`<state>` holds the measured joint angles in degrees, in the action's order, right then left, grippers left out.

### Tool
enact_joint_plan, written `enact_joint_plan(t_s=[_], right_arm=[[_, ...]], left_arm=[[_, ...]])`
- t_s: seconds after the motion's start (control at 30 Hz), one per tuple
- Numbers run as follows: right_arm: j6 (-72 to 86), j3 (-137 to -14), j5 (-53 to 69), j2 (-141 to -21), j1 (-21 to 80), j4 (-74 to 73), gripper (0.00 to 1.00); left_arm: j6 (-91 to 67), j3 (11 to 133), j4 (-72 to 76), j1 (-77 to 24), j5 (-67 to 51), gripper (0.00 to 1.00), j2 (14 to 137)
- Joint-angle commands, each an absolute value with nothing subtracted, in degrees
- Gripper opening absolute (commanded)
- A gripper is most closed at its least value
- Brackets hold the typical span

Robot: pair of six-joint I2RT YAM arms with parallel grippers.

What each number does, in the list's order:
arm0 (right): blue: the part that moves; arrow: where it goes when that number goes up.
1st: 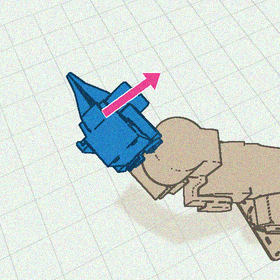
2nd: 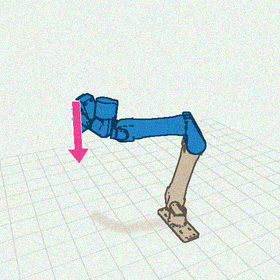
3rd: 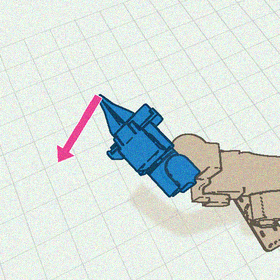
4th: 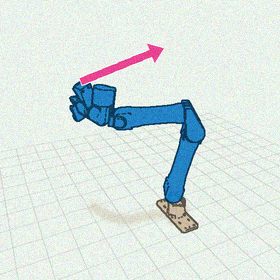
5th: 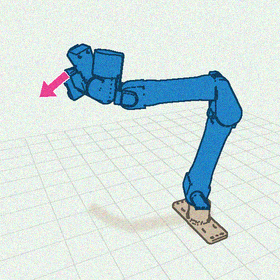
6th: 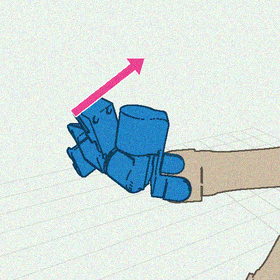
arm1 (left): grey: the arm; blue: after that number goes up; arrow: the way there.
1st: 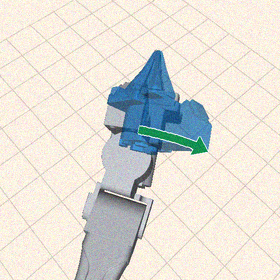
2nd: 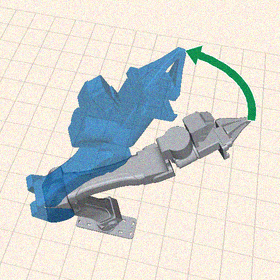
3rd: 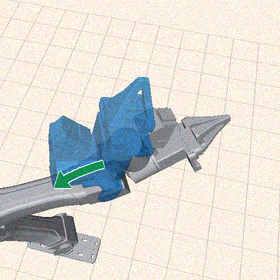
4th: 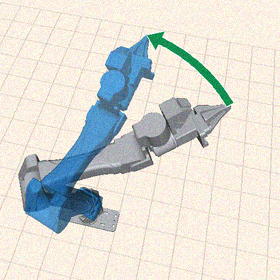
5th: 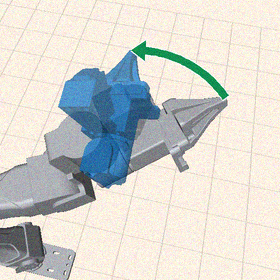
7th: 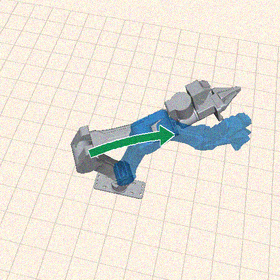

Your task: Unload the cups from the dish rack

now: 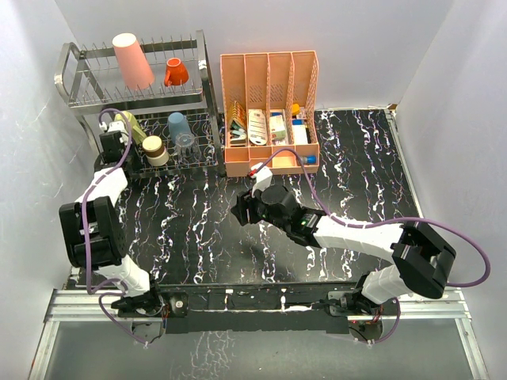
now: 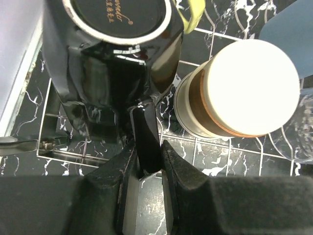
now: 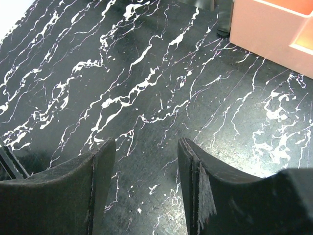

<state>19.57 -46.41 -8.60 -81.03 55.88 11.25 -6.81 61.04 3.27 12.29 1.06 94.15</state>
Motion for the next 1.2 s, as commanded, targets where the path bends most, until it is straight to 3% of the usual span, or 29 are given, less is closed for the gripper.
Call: enact_joint_plan(t_s=[0.0,0.5,1.17], right_arm=[[19.17,-49.18,-8.6,-79.88,56.15,13.07,0.55],[20.11,-47.29,-10.54,-77.11,56.16,12.56,0.46],[17.43,-47.19,-12.4,-75.61,56.16,14.83,0.46]], left_arm=[[-5.41,62.22,6.26,12.22,1.43,0.0,86.46],[-9.44,64.73,-2.55,12.22,-2.1,0.0,80.11],[-12.55,69.45,-8.67,12.09,-12.64,0.0,72.75]])
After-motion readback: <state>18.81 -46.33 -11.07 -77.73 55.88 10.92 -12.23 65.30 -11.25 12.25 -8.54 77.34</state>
